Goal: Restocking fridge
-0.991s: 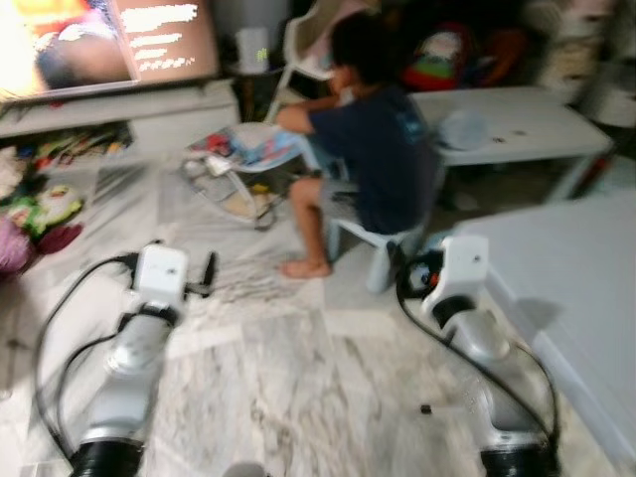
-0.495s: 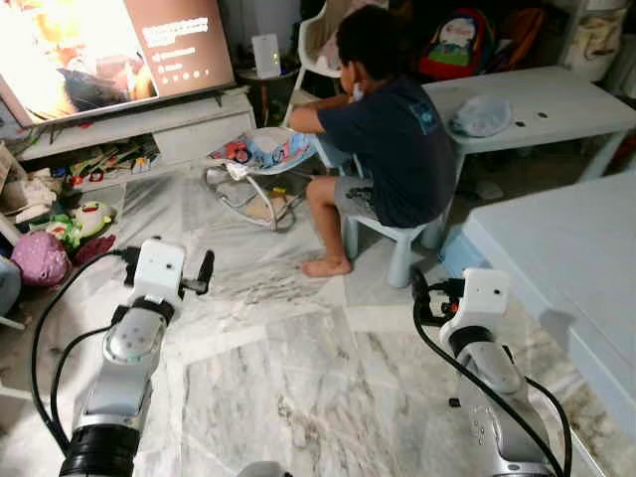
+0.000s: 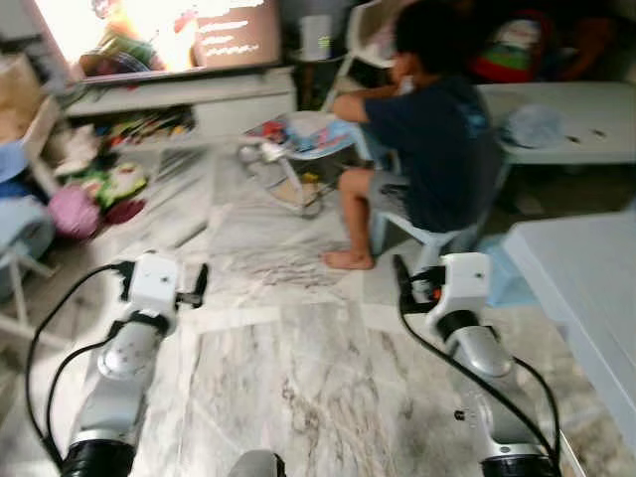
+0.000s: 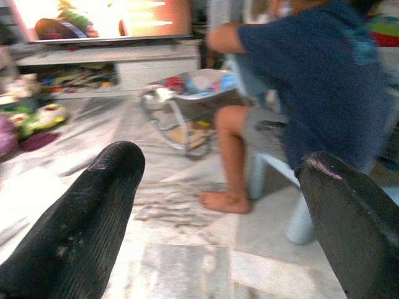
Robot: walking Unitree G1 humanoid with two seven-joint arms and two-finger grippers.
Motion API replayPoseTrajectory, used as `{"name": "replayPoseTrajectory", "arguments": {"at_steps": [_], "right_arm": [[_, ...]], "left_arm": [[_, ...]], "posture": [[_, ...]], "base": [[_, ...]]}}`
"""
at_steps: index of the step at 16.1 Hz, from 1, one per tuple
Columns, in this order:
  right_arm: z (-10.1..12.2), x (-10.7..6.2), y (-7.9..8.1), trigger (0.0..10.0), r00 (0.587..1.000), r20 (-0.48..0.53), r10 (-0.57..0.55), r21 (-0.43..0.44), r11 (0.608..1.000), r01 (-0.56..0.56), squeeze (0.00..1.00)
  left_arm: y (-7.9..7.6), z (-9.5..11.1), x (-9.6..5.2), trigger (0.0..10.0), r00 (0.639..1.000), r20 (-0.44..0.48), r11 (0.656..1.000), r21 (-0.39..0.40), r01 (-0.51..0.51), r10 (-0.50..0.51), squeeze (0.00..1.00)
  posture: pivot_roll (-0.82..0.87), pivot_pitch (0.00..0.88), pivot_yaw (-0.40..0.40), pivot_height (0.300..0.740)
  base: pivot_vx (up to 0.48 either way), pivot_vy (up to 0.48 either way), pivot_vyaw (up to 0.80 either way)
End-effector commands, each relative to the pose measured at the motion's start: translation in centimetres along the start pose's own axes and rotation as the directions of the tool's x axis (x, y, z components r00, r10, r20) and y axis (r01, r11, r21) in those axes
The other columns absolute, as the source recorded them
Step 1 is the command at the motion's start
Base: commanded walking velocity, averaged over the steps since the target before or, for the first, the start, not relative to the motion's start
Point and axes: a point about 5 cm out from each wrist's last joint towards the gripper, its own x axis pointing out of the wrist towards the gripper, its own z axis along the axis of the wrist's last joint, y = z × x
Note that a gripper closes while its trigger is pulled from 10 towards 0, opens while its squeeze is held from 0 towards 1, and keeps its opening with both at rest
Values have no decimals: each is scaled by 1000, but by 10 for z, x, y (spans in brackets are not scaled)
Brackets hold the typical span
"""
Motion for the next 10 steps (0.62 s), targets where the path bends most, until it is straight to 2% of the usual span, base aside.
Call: {"name": "replayPoseTrajectory", "arguments": {"at_steps": [1, 4, 10], "right_arm": [[-2, 1, 0, 10000, 1000, -7, 2, 3, 1000, -2, 0], [-3, 0, -1, 10000, 1000, -10, -18, -13, 1000, 18, 0], [-3, -8, -13, 10000, 998, -2, -66, -64, 996, 66, 0]], "left_arm": [[5, 6, -2, 10000, 999, 29, 1000, 8, -25, 25, 0], [6, 4, -6, 10000, 999, 25, 999, 0, -44, 44, 0], [6, -6, -14, 10000, 997, -2, 997, -36, -75, 75, 0]], "posture": [[96, 0, 10, 740], [93, 0, 4, 740], [75, 0, -15, 740]], "base": [[0, 0, 0], [0, 0, 0], [0, 0, 0]]}}
